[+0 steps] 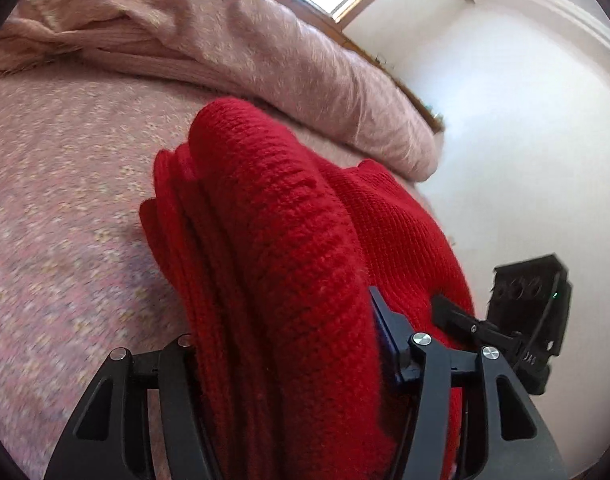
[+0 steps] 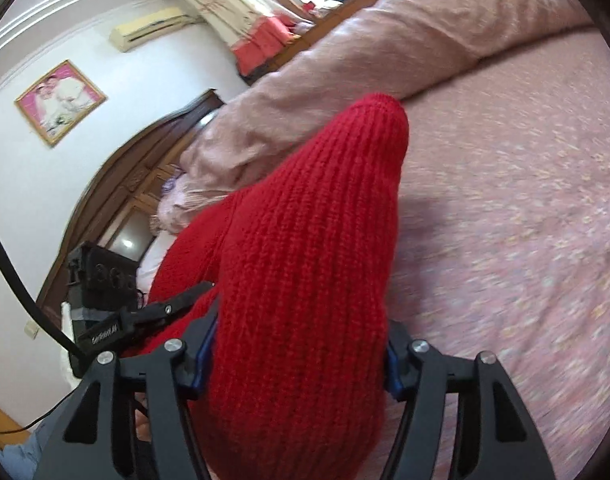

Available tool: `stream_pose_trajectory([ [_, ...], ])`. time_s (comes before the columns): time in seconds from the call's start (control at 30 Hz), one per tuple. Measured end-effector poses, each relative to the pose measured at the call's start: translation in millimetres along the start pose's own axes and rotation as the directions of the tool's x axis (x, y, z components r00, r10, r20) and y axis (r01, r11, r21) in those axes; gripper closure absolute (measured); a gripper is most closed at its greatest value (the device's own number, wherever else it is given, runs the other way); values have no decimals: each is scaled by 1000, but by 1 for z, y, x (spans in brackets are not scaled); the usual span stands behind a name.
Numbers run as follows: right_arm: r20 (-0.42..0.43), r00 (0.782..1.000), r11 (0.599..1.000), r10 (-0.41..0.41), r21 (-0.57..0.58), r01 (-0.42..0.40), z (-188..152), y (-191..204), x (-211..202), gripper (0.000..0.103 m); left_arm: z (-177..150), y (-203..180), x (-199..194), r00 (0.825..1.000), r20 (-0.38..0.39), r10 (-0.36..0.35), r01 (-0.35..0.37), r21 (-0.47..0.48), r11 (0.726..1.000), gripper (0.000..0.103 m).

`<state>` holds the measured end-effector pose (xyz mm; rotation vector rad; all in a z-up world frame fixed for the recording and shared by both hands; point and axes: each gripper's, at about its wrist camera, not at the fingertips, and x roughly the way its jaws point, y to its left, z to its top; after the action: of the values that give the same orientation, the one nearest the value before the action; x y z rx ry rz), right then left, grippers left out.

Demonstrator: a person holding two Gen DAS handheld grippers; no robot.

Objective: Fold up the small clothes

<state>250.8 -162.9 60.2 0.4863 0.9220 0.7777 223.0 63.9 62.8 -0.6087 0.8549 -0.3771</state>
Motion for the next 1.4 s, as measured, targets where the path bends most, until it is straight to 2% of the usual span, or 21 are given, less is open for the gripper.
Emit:
stream_pose_trajectory([
  [0.2, -27, 999, 999, -46, -17, 46, 6, -13, 4, 36, 0, 7, 15, 1000, 7, -13, 13, 36, 999, 51],
  [0.33, -1, 997, 996, -76, -39, 76, 0, -9, 7, 37, 4, 9, 20, 1000, -15, -7, 7, 44, 999, 51],
  [0.5, 23, 998, 998, -63, -13, 64, 6, -8, 7, 37, 27, -11, 24, 1000, -8, 2, -1, 162, 987, 51],
  [0.57, 47, 997, 998, -64, -13, 65, 9, -7, 3, 36, 30, -11, 26, 1000, -6, -10, 11, 175, 984, 51],
  [0.7, 29, 996, 996, -87, -19, 88, 13, -18, 10, 36, 24, -1, 38, 999, -27, 16, -12, 145, 989, 51],
  [0.77, 11, 996, 996, -93, 7, 93, 10, -27, 18, 33, 18, 5, 50, 999, -30, 39, -34, 164, 986, 43],
  [0.8, 7, 996, 995, -92, 32, 92, 6, -35, 22, 25, 12, 13, 55, 999, -24, 32, -28, 151, 988, 34],
  [0.83, 10, 997, 995, -73, 72, 72, 1, -45, 26, 24, 10, 20, 57, 1000, -21, 13, -10, 117, 993, 28],
  [0.87, 35, 998, 996, -48, 79, 45, -2, -49, 25, 24, 9, 28, 58, 1000, -23, -16, 18, 66, 998, 27],
  [0.9, 28, 998, 997, -53, 56, 52, -1, -45, 25, 24, 11, 33, 58, 999, -32, -35, 36, 26, 999, 27],
  [0.97, 18, 998, 997, -60, 59, 59, 1, -43, 25, 23, 10, 30, 57, 999, -36, -24, 25, 44, 999, 26],
  [1.03, 28, 998, 997, -57, 60, 55, 0, -43, 25, 22, 7, 26, 55, 1000, -7, 3, -3, 69, 998, 23],
  [1.17, 43, 996, 996, -73, 55, 70, 0, -40, 26, 21, 3, 27, 53, 1000, 11, 12, -12, 62, 998, 19],
  [1.4, 49, 995, 995, -83, 55, 80, 0, -40, 28, 19, 5, 32, 58, 999, 28, 33, -34, 64, 997, 19],
])
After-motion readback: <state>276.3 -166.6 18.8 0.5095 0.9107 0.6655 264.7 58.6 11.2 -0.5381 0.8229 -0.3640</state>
